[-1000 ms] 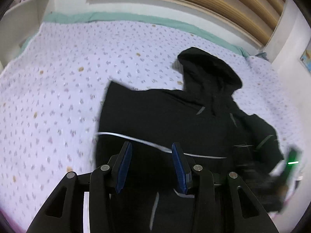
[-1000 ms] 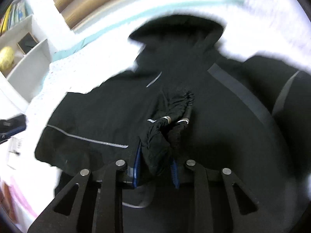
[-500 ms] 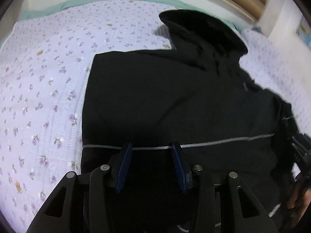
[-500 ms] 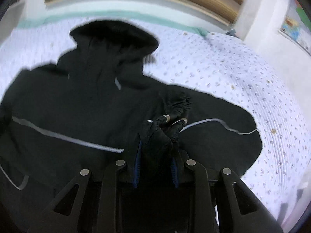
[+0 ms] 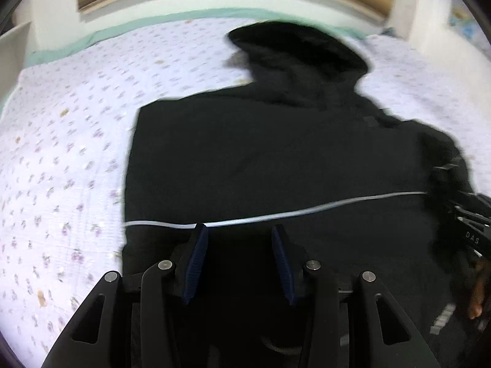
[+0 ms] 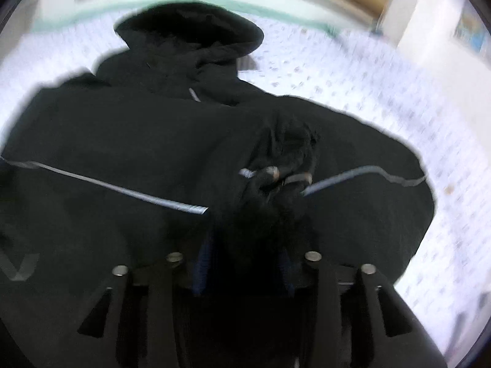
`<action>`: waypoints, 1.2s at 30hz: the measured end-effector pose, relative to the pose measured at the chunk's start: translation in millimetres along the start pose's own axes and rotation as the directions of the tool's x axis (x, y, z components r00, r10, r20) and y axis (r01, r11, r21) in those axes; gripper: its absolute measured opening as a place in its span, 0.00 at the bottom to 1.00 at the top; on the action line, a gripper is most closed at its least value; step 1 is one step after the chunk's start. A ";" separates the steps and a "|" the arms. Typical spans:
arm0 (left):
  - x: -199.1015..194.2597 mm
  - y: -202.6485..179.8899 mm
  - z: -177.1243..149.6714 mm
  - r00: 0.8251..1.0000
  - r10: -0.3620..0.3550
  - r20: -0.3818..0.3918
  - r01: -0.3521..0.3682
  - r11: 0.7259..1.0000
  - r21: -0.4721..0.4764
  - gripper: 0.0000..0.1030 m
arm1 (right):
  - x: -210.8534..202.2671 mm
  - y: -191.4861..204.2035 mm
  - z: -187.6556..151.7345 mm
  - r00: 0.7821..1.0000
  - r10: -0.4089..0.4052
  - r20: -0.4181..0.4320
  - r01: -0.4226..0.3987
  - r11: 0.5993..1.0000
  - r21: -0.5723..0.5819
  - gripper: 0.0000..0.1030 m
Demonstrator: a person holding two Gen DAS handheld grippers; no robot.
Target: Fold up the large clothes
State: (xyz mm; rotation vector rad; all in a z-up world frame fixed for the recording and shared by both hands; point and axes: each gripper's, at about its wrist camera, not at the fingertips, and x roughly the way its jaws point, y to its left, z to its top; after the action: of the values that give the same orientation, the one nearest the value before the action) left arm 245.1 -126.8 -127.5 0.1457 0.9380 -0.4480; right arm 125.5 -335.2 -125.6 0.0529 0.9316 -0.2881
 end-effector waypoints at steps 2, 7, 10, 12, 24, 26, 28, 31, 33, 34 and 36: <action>-17.2 -20.8 9.8 0.999 -0.031 0.015 0.031 1.000 0.005 0.43 | -28.6 -14.9 1.3 0.995 0.095 0.036 -0.096 0.995 0.037 0.53; -55.2 -99.4 42.2 0.981 -0.186 0.054 0.184 0.982 0.030 0.43 | -93.0 -56.2 0.3 0.978 0.157 0.138 -0.167 0.984 0.058 0.63; -68.9 -155.5 55.5 0.975 -0.212 0.066 0.204 0.973 0.107 0.43 | -111.7 -86.8 -2.4 0.972 0.159 0.173 -0.175 0.981 0.086 0.64; -75.8 -184.7 62.1 0.971 -0.226 0.077 0.214 0.966 0.144 0.43 | -117.7 -117.4 -6.5 0.974 0.127 0.187 -0.152 0.980 0.128 0.67; 58.8 -223.2 46.8 0.997 -0.077 0.005 0.077 0.997 0.020 0.43 | -51.2 -276.6 -52.1 0.973 0.211 0.092 -0.228 0.827 0.514 0.79; 89.1 -210.3 35.6 0.992 -0.115 -0.050 0.113 0.992 -0.047 0.43 | -38.7 -285.5 -56.0 0.973 0.219 0.073 -0.224 0.820 0.527 0.79; 98.0 -200.9 25.7 0.989 -0.151 -0.005 0.150 0.986 -0.067 0.43 | -22.2 -287.9 -53.5 0.975 0.215 0.055 -0.211 0.823 0.527 0.79; 99.6 -206.9 18.8 0.990 -0.135 0.040 0.136 0.991 -0.006 0.43 | 0.0 -294.5 -49.1 0.979 0.202 0.039 -0.190 0.819 0.541 0.79; 102.6 -214.1 12.8 0.992 -0.104 0.072 0.101 0.994 0.035 0.43 | 17.9 -300.8 -45.2 0.979 0.203 0.030 -0.183 0.800 0.571 0.79; 103.0 -217.0 10.0 0.992 -0.092 0.088 0.088 0.995 0.051 0.43 | 24.8 -303.3 -45.6 0.976 0.214 0.030 -0.190 0.787 0.587 0.79; 104.5 -220.7 6.8 0.991 -0.079 0.108 0.072 0.995 0.070 0.43 | 45.0 -310.1 -44.0 0.968 0.249 0.036 -0.216 0.748 0.628 0.81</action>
State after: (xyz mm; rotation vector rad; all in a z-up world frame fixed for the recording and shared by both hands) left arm 207.7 -359.4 -191.9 0.1445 0.8219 -0.5523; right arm 33.4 -635.6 -163.3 0.8012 0.8319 -0.3572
